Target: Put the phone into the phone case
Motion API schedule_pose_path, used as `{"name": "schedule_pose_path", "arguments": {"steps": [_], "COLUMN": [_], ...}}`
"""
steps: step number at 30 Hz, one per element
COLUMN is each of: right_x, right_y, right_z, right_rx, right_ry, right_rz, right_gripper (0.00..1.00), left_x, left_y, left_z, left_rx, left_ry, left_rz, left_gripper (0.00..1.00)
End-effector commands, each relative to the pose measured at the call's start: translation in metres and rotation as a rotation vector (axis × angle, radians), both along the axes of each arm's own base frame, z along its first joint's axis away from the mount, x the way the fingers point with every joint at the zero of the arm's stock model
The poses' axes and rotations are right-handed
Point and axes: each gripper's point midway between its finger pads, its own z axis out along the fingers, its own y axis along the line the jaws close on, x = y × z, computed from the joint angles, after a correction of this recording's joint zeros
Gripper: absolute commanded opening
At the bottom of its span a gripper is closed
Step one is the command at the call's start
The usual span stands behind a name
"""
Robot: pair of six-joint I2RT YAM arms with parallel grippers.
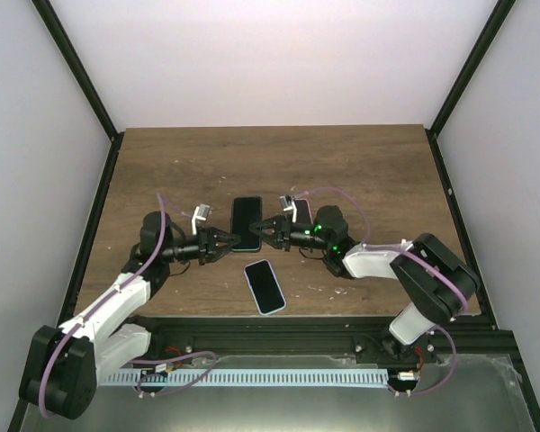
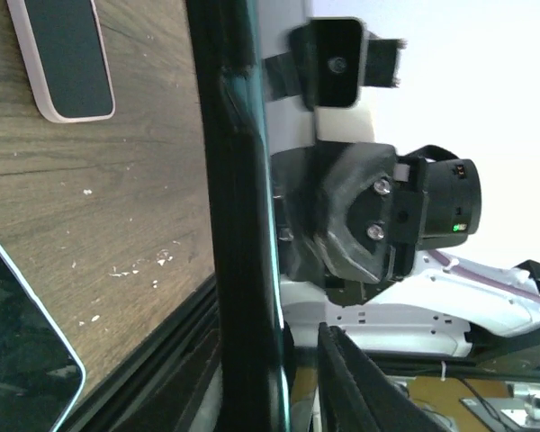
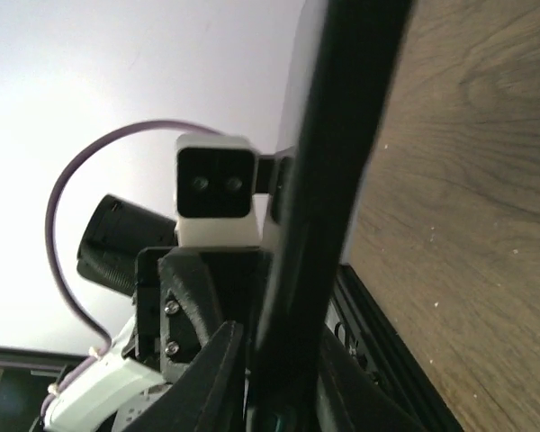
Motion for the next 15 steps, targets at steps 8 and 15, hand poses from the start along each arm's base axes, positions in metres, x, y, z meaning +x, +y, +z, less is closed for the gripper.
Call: {"name": "schedule_pose_path", "arguments": {"steps": [8,15], "right_x": [-0.050,-0.059], "right_y": [0.012,0.007], "right_z": [0.075,0.069], "right_rx": [0.059,0.024], "right_ry": [-0.294,-0.306], "right_rz": [0.197,0.209], "right_gripper": [0.15,0.26], "left_x": [0.016,0.016], "left_y": [-0.005,-0.006], "left_z": [0.040,0.058], "left_rx": [-0.058,-0.115], "left_ry": [-0.154,-0.201], "left_rz": [0.012,0.008], "left_gripper": [0.39,0.08]}}
